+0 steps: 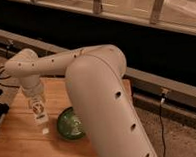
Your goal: Place the bottle in the ceramic bowl
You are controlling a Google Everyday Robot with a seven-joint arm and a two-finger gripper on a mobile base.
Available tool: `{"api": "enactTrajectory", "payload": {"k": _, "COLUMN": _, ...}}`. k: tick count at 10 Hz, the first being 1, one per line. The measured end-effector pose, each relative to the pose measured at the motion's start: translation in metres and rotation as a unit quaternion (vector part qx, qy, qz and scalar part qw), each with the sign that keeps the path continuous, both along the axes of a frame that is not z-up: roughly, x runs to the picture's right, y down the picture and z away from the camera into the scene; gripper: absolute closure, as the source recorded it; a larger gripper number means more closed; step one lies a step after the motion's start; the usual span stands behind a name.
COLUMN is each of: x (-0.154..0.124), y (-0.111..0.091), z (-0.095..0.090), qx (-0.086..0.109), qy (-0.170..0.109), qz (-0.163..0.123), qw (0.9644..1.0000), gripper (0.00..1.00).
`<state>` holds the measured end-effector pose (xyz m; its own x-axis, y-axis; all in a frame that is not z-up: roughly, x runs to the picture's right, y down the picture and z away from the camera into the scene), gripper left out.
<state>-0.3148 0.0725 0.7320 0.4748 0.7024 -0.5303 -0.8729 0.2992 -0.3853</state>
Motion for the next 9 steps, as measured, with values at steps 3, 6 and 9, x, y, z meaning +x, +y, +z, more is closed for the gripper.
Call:
{"api": "enactTrajectory", "payload": {"k": 3, "x": 0.117, "y": -0.035, "z": -0.015, "qx": 0.043, "qy": -0.034, "qz": 0.096, "qw": 0.9939, "gripper": 1.0}}
{"api": "enactTrajectory", "payload": {"k": 6, "x": 0.143, "y": -0.001, "z": 0.017, "qx": 0.016, "qy": -0.037, "qz": 0.128, "qw": 0.9909, "gripper": 1.0}}
{"api": "enactTrajectory", "payload": {"k": 9, "x": 0.141, "y": 0.035, "z": 0.053, "qx": -0.021, "qy": -0.047, "qz": 0.135, "qw": 0.9895, "gripper": 0.97}}
